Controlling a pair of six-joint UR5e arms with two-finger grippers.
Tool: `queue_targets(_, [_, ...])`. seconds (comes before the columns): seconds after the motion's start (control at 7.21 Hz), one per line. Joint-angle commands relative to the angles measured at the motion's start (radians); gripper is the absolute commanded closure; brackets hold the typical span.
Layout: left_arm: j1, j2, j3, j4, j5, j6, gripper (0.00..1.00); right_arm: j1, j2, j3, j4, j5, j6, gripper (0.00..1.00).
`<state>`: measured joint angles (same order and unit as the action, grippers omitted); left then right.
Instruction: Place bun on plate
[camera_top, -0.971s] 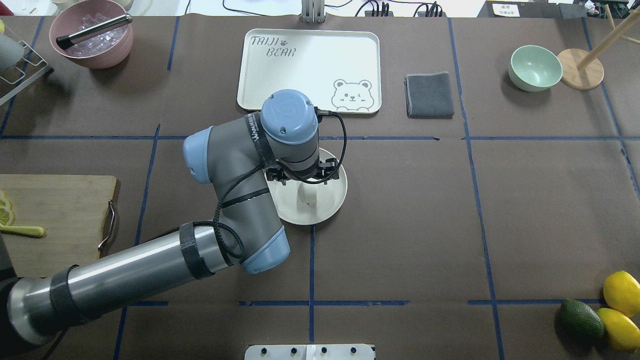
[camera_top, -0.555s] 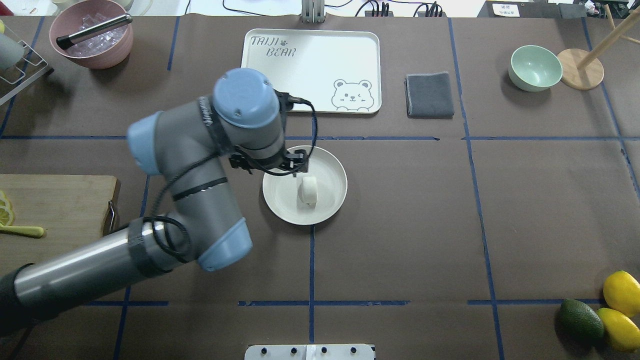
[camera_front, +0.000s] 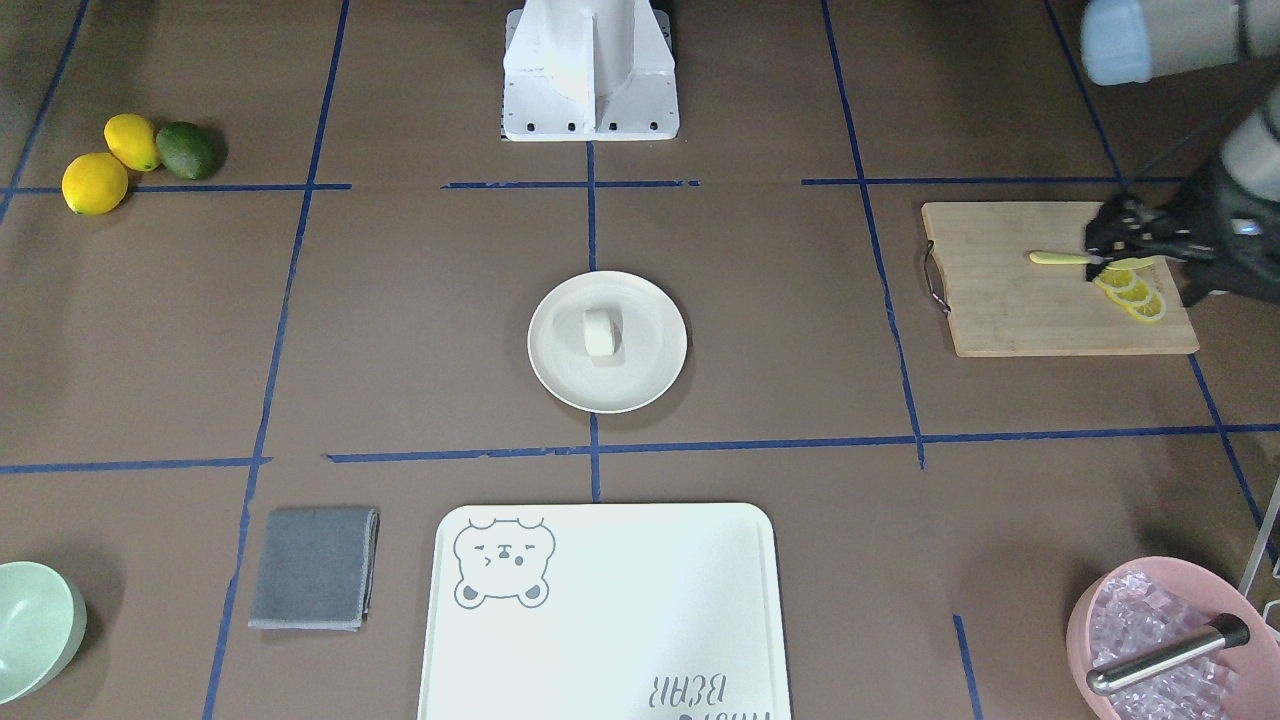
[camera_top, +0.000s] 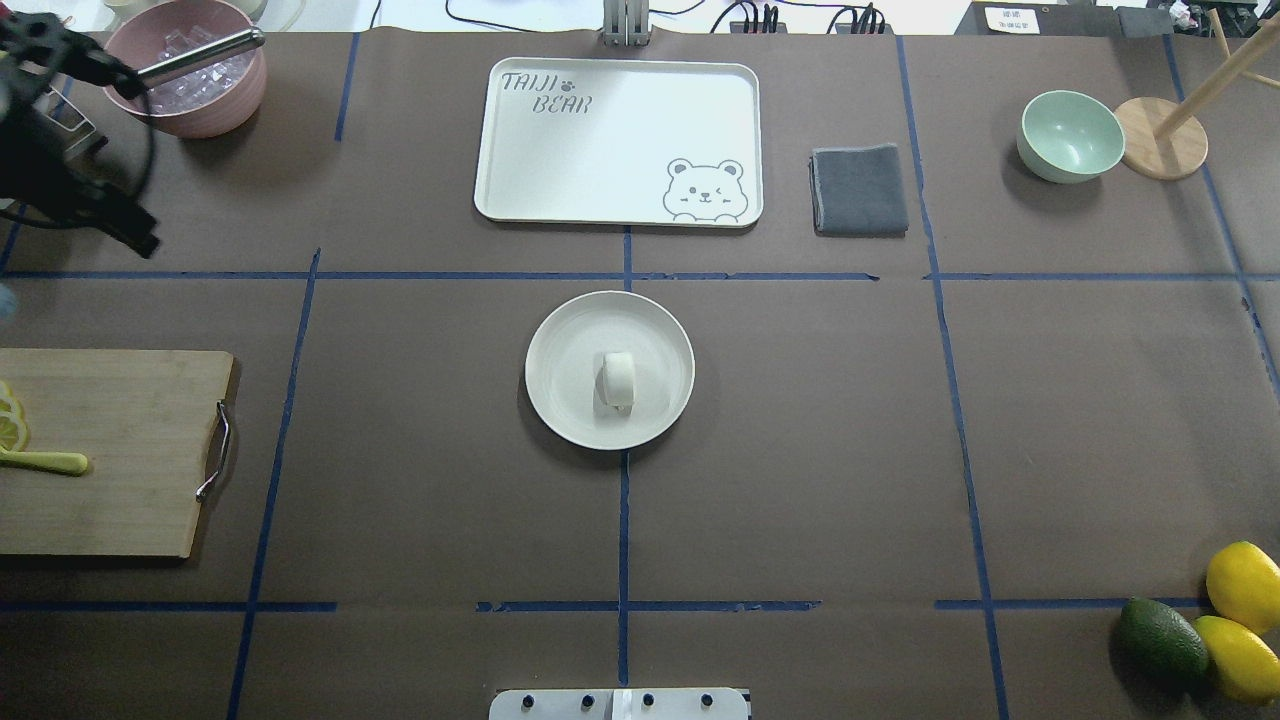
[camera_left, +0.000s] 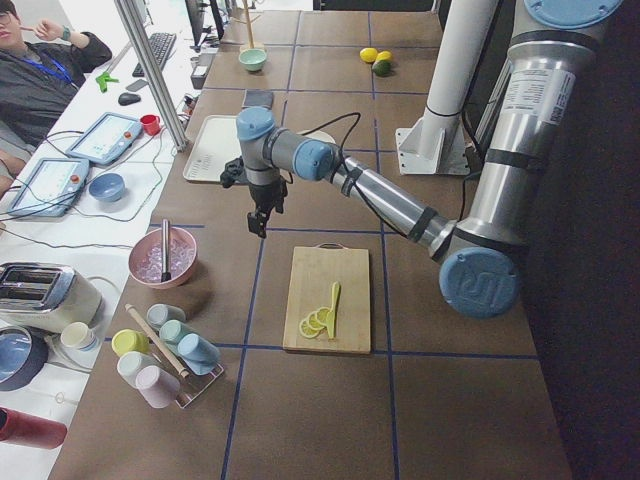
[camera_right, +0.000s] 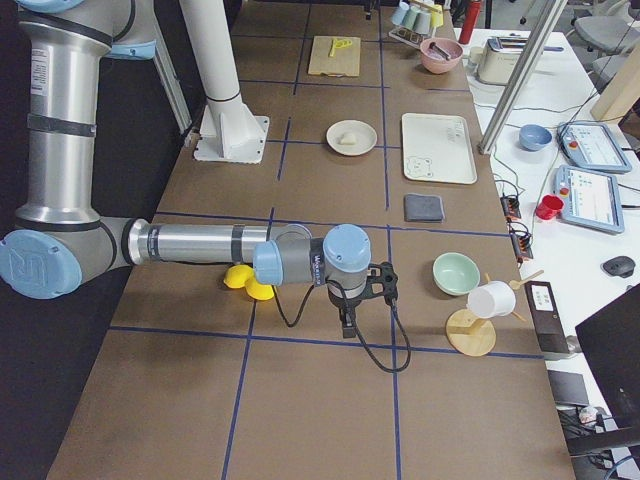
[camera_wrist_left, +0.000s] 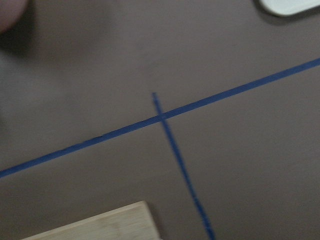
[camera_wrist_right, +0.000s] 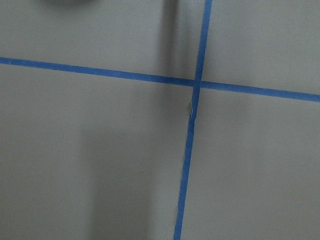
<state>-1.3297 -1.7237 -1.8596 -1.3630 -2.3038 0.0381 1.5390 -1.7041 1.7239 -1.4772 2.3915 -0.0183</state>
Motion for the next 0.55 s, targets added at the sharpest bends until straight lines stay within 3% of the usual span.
queue_targets(0.0, [-0.243,0.093,0.172,-0.019,-0.149,0.265,0.0,0.0,0.0,-0.003,0.0,-0.002,-0.003,0.0])
queue_targets(0.42, [-0.32,0.179,0.209,-0.054,-0.071,0.253,0.0,0.001,0.0,-0.001,0.0,-0.002,-0.003,0.0])
